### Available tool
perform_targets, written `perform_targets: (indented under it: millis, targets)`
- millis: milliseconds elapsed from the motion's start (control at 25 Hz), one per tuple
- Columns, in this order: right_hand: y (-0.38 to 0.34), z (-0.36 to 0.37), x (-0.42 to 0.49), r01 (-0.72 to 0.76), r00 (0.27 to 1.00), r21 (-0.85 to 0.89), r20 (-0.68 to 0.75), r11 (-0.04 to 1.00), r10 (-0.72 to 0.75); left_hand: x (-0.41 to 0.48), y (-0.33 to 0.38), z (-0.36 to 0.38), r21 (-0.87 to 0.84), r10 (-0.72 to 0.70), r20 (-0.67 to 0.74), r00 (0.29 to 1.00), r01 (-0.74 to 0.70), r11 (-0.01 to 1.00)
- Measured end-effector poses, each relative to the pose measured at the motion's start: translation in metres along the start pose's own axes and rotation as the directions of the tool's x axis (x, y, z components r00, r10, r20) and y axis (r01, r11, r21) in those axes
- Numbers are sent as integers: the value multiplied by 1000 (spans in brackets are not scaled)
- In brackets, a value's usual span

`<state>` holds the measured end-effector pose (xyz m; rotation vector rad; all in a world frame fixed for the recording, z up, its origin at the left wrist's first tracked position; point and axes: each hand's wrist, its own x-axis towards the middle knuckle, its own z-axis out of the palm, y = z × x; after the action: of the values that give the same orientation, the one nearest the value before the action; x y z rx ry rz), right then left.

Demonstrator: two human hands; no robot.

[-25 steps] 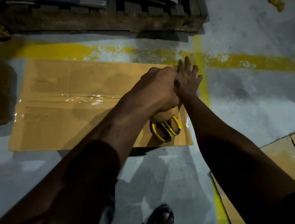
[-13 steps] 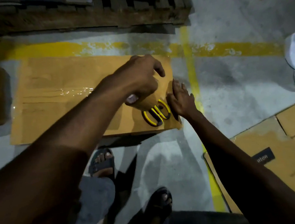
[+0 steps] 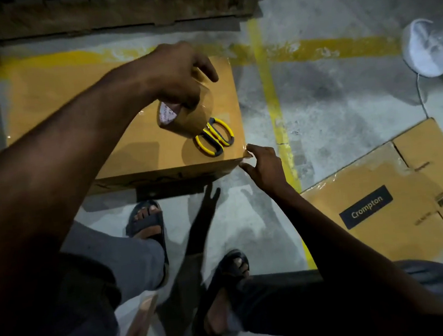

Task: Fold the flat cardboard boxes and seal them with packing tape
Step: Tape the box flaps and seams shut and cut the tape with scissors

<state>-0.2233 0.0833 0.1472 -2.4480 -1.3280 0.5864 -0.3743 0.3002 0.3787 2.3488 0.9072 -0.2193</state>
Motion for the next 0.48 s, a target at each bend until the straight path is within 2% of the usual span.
perform_targets:
  millis: [240, 480]
  targets:
    - [0, 7, 12, -25, 997, -10, -71, 1000, 25, 2, 2, -5, 1, -10, 1, 1000, 10, 1000]
    - [10, 0, 26, 90, 981, -180, -155, 979, -119, 6, 2, -3, -17, -19, 19, 1000, 19, 1000]
